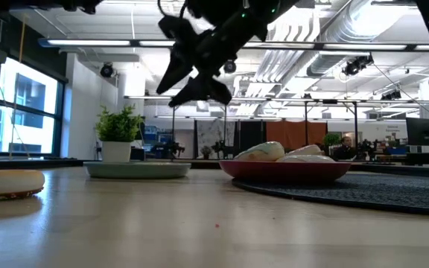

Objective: Pick & Place donuts
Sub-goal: Put the small brown donut on the blue plate

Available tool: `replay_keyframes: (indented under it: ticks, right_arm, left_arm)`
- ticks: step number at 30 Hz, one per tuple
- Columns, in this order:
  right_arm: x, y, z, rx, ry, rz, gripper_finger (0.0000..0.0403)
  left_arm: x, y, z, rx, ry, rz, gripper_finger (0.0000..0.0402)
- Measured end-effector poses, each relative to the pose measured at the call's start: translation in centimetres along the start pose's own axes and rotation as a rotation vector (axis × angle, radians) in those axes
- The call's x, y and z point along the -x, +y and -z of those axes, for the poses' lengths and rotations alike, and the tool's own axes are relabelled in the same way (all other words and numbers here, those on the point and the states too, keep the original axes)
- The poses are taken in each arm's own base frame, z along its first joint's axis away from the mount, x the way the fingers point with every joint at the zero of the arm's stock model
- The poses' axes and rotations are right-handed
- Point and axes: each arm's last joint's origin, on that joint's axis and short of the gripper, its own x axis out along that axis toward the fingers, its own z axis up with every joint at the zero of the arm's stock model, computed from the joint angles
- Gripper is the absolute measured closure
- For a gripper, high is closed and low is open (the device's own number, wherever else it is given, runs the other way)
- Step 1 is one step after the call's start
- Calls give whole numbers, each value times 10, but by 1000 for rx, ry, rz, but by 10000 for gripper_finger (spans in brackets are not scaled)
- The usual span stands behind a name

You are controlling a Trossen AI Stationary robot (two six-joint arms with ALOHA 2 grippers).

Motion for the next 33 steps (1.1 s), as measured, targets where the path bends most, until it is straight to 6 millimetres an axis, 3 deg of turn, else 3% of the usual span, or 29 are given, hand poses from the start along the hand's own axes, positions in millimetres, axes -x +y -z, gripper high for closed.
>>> replay_keyframes:
  ticks: [5, 10, 15, 19, 24, 28, 33]
  right_arm:
    - [16, 2, -2, 48, 18, 29, 238]
    - [24, 8, 3, 131, 57, 36, 238]
    - [23, 15, 12, 173, 102, 30, 238]
    - [30, 29, 16, 217, 77, 34, 238]
    - [53, 40, 16, 250, 45, 93, 238]
    - [61, 38, 16, 259, 71, 113, 238]
    - [62, 39, 19, 291, 106, 93, 238]
  left_arm:
    - [-1, 2, 4, -21, 51, -63, 294]
    - [0, -11, 21, 66, 205, 77, 297]
    - [4, -32, 37, 137, 416, 191, 324]
    - [0, -46, 33, 149, 421, 256, 354]
    - [1, -66, 27, 204, 444, 341, 378]
    - [-3, -90, 30, 248, 559, 453, 372]
    - [-16, -126, 32, 248, 661, 552, 328]
